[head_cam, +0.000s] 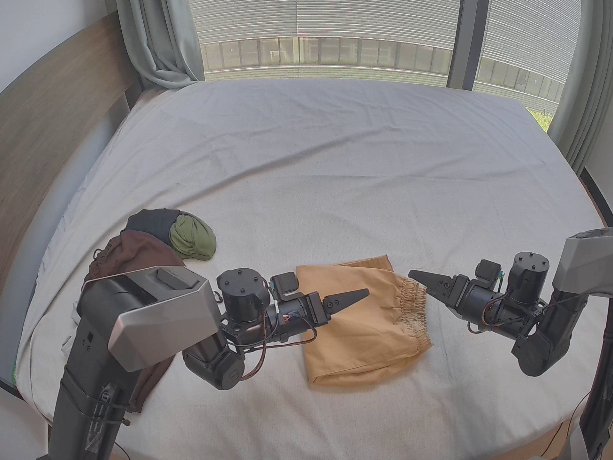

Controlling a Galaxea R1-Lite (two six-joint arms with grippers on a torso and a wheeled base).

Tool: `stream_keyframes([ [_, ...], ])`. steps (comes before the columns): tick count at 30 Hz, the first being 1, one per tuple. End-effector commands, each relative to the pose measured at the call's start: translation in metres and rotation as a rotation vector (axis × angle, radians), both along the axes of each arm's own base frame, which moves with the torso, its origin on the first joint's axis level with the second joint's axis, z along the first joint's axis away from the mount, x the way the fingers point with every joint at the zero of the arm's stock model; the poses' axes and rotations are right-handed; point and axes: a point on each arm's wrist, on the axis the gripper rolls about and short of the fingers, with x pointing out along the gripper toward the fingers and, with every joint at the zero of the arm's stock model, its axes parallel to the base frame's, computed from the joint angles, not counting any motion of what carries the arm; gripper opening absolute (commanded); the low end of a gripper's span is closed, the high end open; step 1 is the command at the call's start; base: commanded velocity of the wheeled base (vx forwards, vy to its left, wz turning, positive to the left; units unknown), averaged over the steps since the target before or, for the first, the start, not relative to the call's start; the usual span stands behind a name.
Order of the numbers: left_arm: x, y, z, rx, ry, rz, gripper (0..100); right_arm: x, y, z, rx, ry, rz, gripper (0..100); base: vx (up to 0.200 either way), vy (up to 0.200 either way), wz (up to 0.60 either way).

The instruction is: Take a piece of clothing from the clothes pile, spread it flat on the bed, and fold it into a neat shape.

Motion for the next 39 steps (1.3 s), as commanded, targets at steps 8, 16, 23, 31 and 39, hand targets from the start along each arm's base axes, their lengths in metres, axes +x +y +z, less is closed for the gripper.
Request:
stream_keyframes([
  [8,-0.007,0.042,0.02,0.011,-0.013,0.053,100,-0.003,0.002,-0.001,-0.004,0.006,0.01,100,0.0,0.0,0.0],
  [16,-0.009,0.09,0.057,0.004,-0.072,0.061,100,-0.006,0.004,-0.002,-0.01,0.011,0.015,100,0.0,0.0,0.0],
  [23,-0.043,0.173,0.096,0.022,-0.097,0.097,100,-0.01,0.009,-0.003,-0.017,0.02,0.035,100,0.0,0.0,0.0],
  [31,-0.064,0.221,0.09,0.092,-0.14,0.15,100,-0.014,0.015,-0.003,-0.02,0.02,0.06,100,0.0,0.0,0.0],
  [39,-0.067,0.227,0.077,0.304,-0.445,0.172,100,-0.015,0.014,-0.008,-0.047,0.019,0.065,100,0.0,0.0,0.0],
])
